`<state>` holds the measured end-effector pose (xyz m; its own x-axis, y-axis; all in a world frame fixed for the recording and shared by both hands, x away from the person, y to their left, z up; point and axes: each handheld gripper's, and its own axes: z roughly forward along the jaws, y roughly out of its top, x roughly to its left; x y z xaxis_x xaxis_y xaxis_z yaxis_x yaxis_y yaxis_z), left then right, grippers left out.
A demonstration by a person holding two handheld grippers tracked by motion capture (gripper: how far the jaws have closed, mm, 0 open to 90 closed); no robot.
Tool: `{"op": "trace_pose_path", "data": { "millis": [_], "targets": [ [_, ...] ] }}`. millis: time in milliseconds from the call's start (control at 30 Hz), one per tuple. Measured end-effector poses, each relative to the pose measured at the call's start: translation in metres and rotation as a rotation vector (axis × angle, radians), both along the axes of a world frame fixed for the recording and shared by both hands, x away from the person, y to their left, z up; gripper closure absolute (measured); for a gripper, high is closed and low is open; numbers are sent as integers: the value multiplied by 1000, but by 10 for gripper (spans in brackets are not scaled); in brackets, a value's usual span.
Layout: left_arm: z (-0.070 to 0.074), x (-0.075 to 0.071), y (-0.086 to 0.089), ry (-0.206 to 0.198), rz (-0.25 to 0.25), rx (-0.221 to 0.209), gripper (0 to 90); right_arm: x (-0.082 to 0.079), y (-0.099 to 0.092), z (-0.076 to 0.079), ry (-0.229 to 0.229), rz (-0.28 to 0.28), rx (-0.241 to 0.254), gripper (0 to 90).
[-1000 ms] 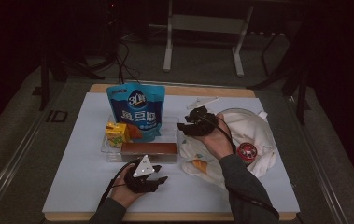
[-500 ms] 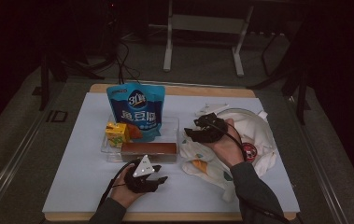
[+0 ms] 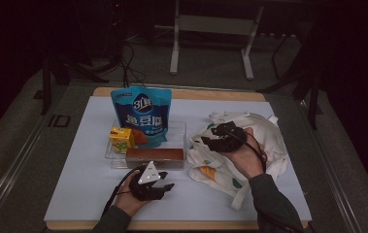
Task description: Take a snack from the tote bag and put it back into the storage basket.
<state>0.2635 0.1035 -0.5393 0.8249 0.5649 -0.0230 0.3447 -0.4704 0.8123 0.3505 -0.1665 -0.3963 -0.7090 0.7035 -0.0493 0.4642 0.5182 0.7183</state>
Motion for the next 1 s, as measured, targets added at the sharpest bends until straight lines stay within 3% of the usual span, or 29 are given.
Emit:
{"op": "trace_pose_path", "data": {
  "millis": [1000],
  "targets": [
    [0,0,-1,-1,-3,7,500,-21,-67,-12,27,-91,-13,501]
  ]
}}
